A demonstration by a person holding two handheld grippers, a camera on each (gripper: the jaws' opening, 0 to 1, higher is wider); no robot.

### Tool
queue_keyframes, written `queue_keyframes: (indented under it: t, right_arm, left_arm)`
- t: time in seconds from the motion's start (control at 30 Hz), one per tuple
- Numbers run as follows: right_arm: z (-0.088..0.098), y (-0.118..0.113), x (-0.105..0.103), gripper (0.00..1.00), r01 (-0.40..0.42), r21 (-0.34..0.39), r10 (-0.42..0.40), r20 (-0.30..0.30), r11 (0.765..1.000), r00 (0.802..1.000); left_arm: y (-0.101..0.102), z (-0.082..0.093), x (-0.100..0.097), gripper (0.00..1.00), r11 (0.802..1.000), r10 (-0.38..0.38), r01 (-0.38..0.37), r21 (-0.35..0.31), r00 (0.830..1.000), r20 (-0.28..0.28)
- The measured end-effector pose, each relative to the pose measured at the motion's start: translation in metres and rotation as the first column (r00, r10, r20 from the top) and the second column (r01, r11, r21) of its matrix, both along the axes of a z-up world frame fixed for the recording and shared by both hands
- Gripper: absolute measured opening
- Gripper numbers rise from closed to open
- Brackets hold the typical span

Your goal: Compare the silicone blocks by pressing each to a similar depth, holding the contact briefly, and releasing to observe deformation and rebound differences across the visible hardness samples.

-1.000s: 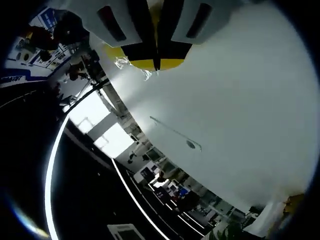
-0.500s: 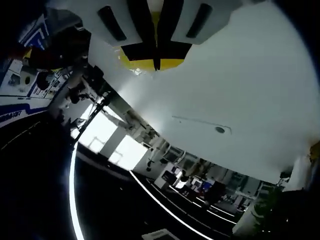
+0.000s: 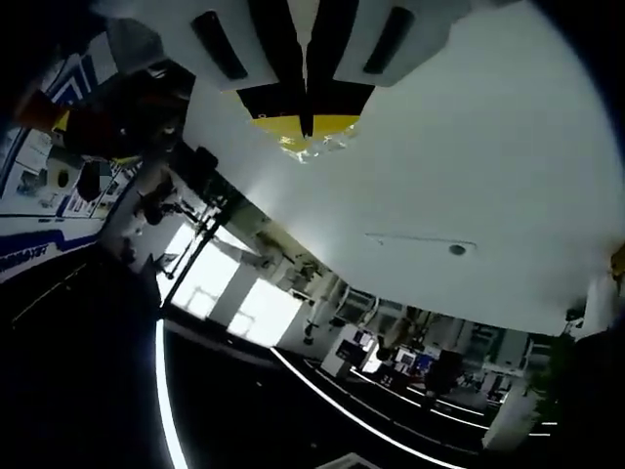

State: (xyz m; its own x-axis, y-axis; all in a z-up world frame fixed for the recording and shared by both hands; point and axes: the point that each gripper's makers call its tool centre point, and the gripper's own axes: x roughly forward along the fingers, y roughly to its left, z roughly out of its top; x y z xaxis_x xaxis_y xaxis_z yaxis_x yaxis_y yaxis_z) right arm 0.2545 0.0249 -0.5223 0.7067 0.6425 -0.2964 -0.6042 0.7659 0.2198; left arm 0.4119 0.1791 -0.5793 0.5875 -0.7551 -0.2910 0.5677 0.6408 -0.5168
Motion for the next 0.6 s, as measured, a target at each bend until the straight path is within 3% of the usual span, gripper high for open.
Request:
queue_keyframes:
  t: [0.23,0.4,0.6]
  right_arm:
    - [0.009,0.001,-0.006,0.73,-0.059,0.034,0.059,0.003,0.998,0.998]
    - [0.020,0.003,-0.003,0.80,-0.103,0.044,0.102,0.041,0.994,0.994]
    - [0.034,0.011,0.006,0.82,-0.237,-0.011,0.237,0.073,0.971,0.969]
  left_arm:
    - [0.005,0.039,-0.019,0.00,1.000,0.008,-0.008,0.012,0.998,0.068]
    - [0.007,0.066,-0.032,0.00,1.000,0.000,-0.002,0.014,0.993,0.115]
    - [0.008,0.094,-0.045,0.00,0.998,-0.034,0.026,0.050,0.985,0.170]
